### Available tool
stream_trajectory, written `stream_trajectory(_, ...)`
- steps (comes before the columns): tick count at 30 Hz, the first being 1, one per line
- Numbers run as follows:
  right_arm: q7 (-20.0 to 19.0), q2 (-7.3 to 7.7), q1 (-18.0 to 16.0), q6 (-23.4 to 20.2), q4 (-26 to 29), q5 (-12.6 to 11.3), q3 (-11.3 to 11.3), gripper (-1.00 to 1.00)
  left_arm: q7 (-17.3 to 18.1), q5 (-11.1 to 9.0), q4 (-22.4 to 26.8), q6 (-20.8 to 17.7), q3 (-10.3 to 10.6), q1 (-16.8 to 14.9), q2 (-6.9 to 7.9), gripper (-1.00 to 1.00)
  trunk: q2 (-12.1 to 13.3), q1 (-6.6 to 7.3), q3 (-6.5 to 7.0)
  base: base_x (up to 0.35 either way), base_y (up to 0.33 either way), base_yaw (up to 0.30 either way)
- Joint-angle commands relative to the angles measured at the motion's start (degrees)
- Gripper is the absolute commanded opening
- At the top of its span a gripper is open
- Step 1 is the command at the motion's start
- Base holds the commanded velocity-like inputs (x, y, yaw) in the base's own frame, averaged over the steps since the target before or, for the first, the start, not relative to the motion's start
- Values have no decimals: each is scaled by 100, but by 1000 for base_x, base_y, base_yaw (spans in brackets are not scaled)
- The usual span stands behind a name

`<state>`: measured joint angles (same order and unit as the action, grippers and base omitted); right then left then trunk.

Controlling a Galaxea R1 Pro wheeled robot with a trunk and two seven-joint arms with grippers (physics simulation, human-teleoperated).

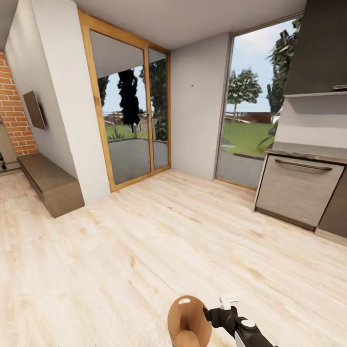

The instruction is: Put the three can of soda from the living room inside the tash can in the kitchen.

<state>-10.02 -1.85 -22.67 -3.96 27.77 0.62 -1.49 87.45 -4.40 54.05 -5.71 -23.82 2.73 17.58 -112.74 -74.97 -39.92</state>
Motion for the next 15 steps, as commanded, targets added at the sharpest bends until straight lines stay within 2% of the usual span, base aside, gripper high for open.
stream_trajectory(1,0,0,0,0,0,0,0,100,-2,0,0,0,0,0,0,100,-42,-23,-28,0,0,0)
stream_trajectory(15,0,0,0,0,0,1,0,100,-2,0,0,0,0,0,0,100,-603,-330,-409,0,0,0)
